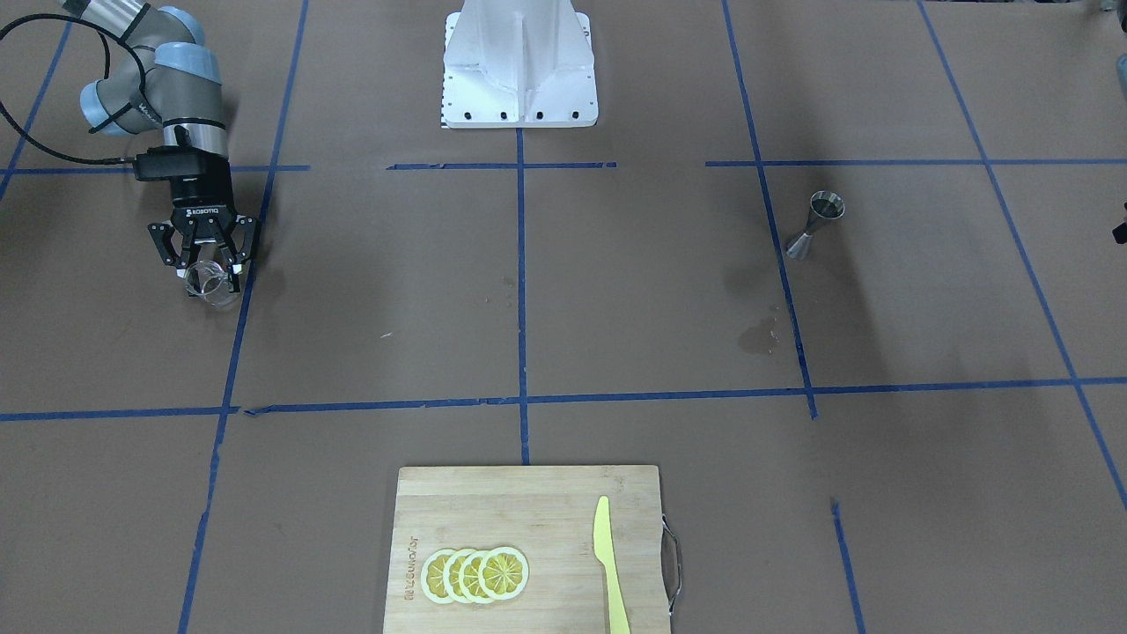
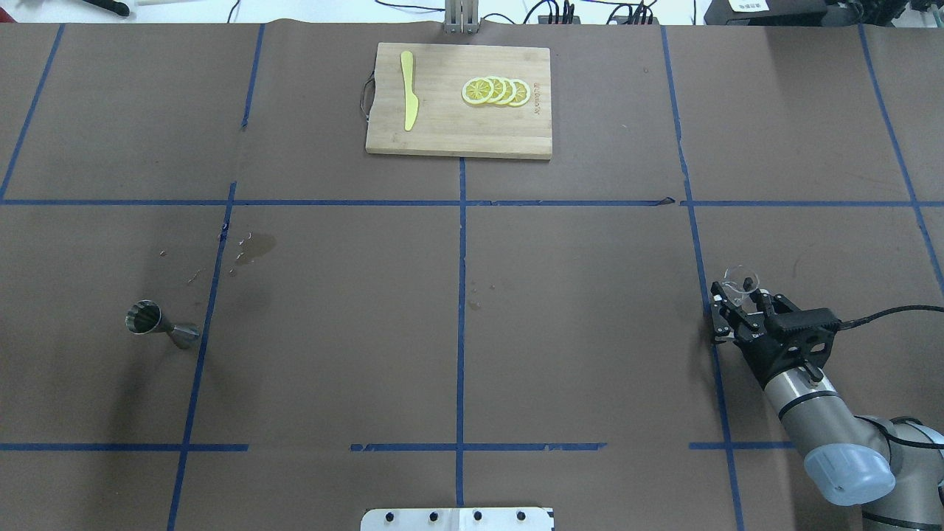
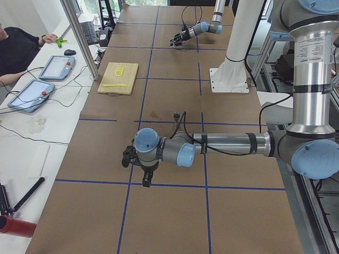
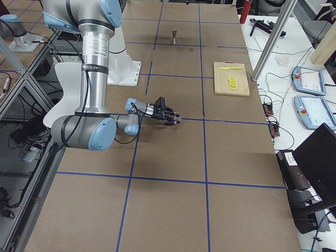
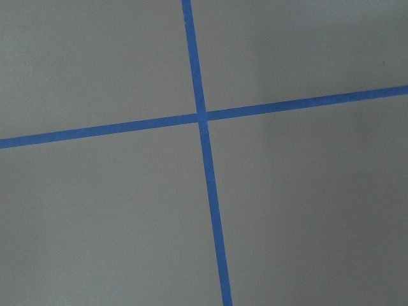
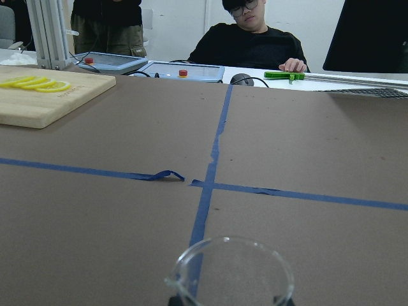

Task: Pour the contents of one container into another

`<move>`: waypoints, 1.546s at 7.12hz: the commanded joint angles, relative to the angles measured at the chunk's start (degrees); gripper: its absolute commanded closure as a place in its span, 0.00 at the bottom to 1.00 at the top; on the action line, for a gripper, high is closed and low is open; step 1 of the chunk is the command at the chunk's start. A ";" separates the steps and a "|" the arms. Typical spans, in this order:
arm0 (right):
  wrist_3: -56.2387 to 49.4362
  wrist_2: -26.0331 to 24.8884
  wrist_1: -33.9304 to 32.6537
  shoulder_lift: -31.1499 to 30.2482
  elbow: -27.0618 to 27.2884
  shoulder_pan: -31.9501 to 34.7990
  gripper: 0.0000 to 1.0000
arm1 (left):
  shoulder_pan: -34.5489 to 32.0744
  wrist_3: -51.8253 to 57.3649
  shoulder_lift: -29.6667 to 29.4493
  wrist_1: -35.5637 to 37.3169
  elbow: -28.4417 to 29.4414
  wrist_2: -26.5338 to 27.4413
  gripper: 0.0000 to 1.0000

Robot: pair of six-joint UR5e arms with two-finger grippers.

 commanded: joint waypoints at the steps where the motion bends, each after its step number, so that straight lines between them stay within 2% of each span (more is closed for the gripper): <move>1: 1.15 0.05 0.00 -0.03 -0.16 -0.83 1.00 | 0.00 0.00 0.00 0.00 0.04 0.00 0.00; 3: 1.15 -0.13 0.00 -0.11 -0.16 -1.27 1.00 | 0.08 0.00 -0.09 0.00 0.04 0.00 0.00; 4: 1.15 -0.22 0.00 -0.03 -0.16 -1.45 0.90 | 0.00 0.00 -0.09 0.00 0.12 0.00 0.00; 7: 1.15 -0.30 0.09 -0.03 -0.07 -1.54 0.43 | 0.09 0.00 -0.09 0.00 0.12 0.00 0.00; 8: 1.15 -0.48 0.09 0.06 -0.07 -1.71 0.00 | 0.09 0.00 -0.09 0.00 0.12 0.00 0.00; 11: 1.15 -0.48 0.18 0.24 0.02 -1.80 0.00 | 0.09 0.00 -0.09 0.00 0.12 0.00 0.00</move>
